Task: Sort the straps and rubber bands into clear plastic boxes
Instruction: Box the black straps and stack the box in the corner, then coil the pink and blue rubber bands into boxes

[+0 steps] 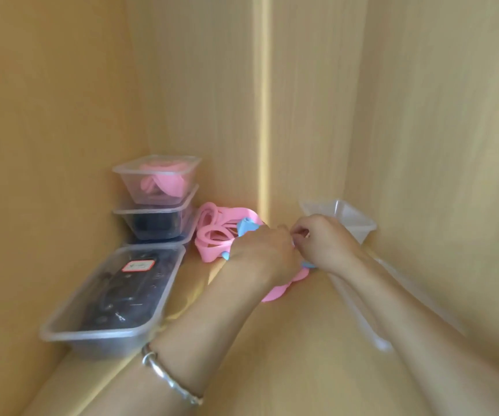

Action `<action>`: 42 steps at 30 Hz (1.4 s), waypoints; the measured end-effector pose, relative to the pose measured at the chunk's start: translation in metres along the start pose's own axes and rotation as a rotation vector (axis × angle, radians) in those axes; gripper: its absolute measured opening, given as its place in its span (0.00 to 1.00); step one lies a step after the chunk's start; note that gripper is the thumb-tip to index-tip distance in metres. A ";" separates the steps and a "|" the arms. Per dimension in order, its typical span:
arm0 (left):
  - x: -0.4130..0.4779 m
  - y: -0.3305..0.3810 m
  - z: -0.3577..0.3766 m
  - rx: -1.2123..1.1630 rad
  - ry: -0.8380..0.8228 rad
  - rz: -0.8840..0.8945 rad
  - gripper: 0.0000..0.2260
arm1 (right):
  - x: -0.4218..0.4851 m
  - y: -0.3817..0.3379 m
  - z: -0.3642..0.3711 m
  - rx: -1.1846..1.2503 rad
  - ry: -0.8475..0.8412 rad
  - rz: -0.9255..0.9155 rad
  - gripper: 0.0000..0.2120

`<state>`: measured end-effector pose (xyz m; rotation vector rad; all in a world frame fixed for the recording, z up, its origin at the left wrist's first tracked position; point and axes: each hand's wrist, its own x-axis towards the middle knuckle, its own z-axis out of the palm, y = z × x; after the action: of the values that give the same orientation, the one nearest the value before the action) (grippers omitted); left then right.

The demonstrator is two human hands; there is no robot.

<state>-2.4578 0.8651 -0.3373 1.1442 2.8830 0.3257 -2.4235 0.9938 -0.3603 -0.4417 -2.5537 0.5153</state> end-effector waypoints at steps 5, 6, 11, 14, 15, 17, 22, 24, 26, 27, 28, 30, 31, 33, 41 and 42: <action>0.020 -0.006 0.007 -0.098 -0.193 -0.043 0.07 | 0.022 0.030 -0.010 -0.137 0.097 0.127 0.12; 0.029 -0.001 0.008 -0.258 -0.213 -0.011 0.10 | 0.030 0.037 -0.013 -0.164 0.075 0.153 0.11; 0.035 0.001 0.006 -0.026 -0.189 -0.014 0.08 | 0.059 0.053 -0.029 -0.150 -0.157 0.269 0.16; 0.053 -0.007 0.011 -0.091 -0.318 0.020 0.05 | 0.070 0.049 -0.038 -0.148 -0.278 0.300 0.14; 0.051 -0.013 0.008 -0.134 -0.367 0.037 0.08 | 0.071 0.048 -0.039 -0.162 -0.301 0.307 0.13; 0.059 -0.021 0.008 0.082 -0.345 0.204 0.12 | 0.072 0.044 -0.040 -0.183 -0.300 0.314 0.10; 0.069 -0.022 0.021 0.340 -0.192 0.123 0.05 | 0.075 0.031 -0.040 -0.121 -0.247 0.340 0.09; 0.067 -0.020 0.019 0.378 -0.167 0.138 0.03 | 0.076 0.028 -0.042 -0.136 -0.206 0.339 0.07; 0.068 -0.022 0.020 0.302 -0.151 0.121 0.08 | 0.075 0.028 -0.042 -0.162 -0.165 0.338 0.06; 0.068 -0.025 0.019 0.261 -0.127 0.118 0.12 | 0.075 0.028 -0.041 -0.169 -0.146 0.337 0.05; 0.067 -0.027 0.018 0.220 -0.100 0.123 0.14 | 0.075 0.029 -0.039 -0.178 -0.128 0.334 0.05; 0.067 -0.032 0.019 0.134 -0.079 0.111 0.17 | 0.076 0.030 -0.037 -0.205 -0.093 0.325 0.04; 0.067 -0.032 0.021 0.076 -0.051 0.093 0.17 | 0.077 0.031 -0.037 -0.218 -0.070 0.318 0.05; 0.071 -0.031 0.025 -0.072 0.057 0.064 0.16 | 0.078 0.032 -0.039 -0.240 -0.008 0.300 0.06; 0.081 -0.028 0.035 -0.732 0.584 0.279 0.19 | 0.076 0.024 -0.048 -0.250 0.264 0.160 0.09; 0.084 -0.032 0.040 -0.578 0.527 0.317 0.21 | 0.076 0.022 -0.049 -0.250 0.275 0.149 0.09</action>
<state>-2.5369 0.9074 -0.3786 1.5437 2.6273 1.5547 -2.4559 1.0563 -0.2995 -0.7423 -2.3354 0.1698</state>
